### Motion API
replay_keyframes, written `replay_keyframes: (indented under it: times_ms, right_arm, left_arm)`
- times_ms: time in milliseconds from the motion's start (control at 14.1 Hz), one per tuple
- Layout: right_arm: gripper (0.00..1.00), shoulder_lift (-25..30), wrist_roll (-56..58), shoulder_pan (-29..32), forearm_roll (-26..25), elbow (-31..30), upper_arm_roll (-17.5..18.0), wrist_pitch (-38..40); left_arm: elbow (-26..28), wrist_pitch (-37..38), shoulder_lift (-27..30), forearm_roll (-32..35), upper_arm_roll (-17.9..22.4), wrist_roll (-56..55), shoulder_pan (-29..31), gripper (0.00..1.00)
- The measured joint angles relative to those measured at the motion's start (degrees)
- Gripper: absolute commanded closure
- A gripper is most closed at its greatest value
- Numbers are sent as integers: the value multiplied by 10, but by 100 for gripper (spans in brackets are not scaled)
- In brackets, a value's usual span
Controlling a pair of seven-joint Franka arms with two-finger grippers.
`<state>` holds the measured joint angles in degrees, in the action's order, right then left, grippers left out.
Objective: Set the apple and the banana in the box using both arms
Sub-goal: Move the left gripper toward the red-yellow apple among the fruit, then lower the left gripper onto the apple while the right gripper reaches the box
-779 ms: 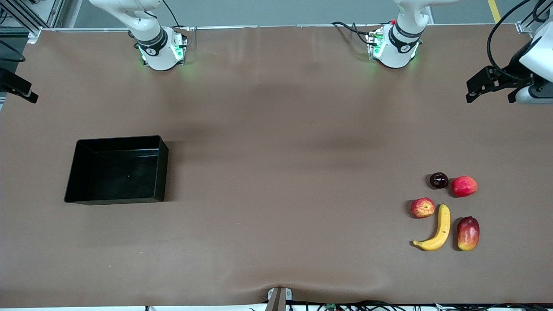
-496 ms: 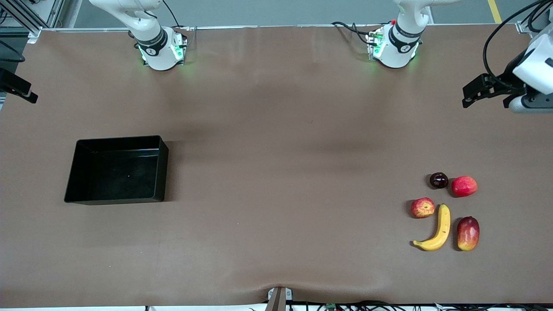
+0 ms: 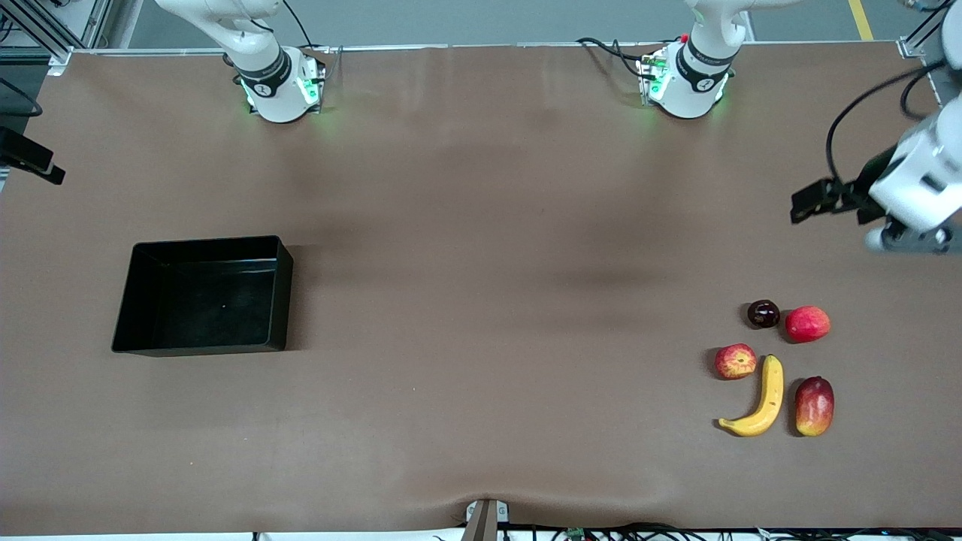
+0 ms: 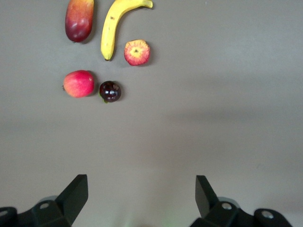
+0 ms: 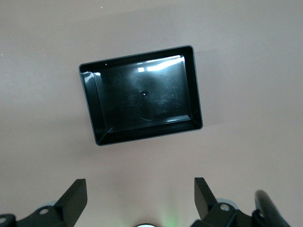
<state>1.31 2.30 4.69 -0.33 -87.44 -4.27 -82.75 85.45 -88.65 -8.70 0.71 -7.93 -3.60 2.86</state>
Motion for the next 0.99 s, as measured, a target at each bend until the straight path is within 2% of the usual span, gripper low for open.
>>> replay_keyframes:
  times_ms: [354,708,992]
  right_arm:
    - [0,-68,28,17,-36,-3,0,-41]
    - [0,-129,91,83,-42,-5,-2,-116]
    - [0,-226,101,108,-31,-10,-1,-151]
  left_arm:
    - [1,-97,-93,9,2,0,8,0]
    - [5,-252,-207,16,3,0,35,0]
    - [4,-331,-272,16,2,0,33,0]
